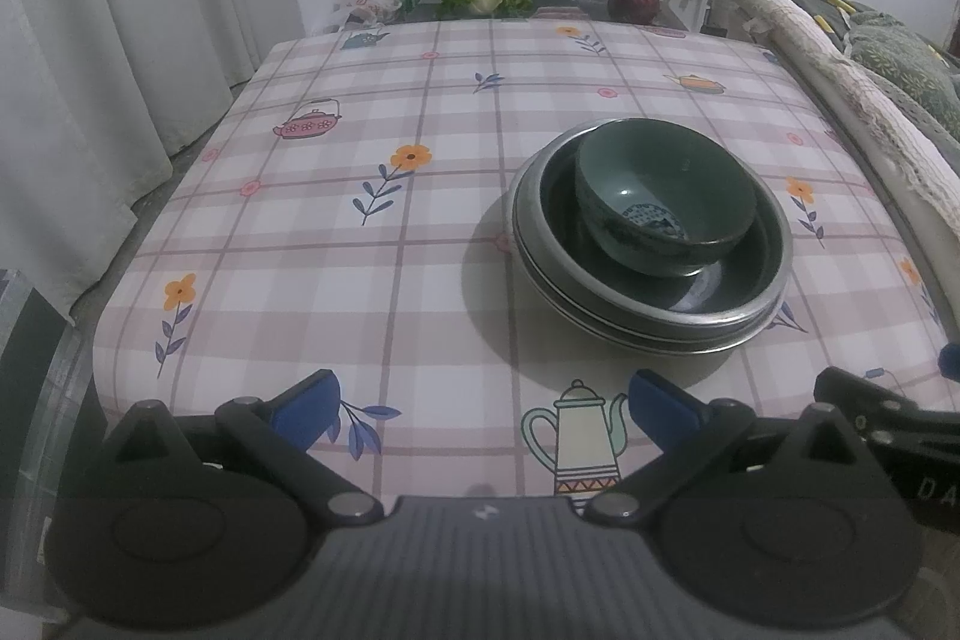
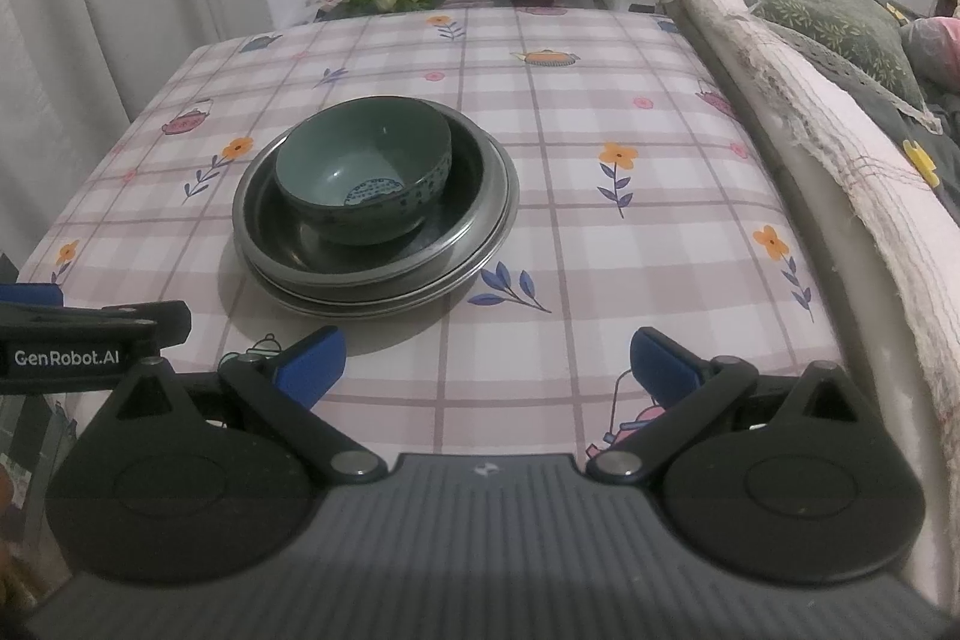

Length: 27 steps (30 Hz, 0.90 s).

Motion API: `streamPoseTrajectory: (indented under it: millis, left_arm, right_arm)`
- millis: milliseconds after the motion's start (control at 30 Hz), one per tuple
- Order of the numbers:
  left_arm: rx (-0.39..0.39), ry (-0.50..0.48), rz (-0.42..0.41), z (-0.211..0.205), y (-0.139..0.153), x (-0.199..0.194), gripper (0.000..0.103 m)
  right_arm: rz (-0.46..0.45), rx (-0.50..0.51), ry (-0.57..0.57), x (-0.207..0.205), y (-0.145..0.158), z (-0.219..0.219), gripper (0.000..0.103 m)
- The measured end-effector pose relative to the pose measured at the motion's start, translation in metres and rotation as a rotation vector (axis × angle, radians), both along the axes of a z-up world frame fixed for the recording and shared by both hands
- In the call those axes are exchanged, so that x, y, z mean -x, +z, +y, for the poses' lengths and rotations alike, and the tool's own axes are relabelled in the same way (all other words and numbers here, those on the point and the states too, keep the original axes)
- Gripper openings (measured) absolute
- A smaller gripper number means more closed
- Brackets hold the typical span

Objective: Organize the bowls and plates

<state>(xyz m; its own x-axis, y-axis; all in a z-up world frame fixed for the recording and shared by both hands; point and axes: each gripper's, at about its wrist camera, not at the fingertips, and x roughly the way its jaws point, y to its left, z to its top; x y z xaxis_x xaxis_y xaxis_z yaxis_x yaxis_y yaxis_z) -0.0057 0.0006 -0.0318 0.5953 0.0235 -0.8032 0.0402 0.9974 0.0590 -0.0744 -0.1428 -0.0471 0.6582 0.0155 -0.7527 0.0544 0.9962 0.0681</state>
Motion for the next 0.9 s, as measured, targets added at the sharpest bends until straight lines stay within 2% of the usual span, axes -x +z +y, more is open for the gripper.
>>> streamPoseTrajectory:
  millis: [900]
  left_arm:
    - [0.002, 0.006, 0.011, 0.0031, -0.0027, -0.0031, 0.103]
  right_arm:
    - [0.011, -0.005, 0.007, -0.0016, -0.0013, 0.0010, 0.102]
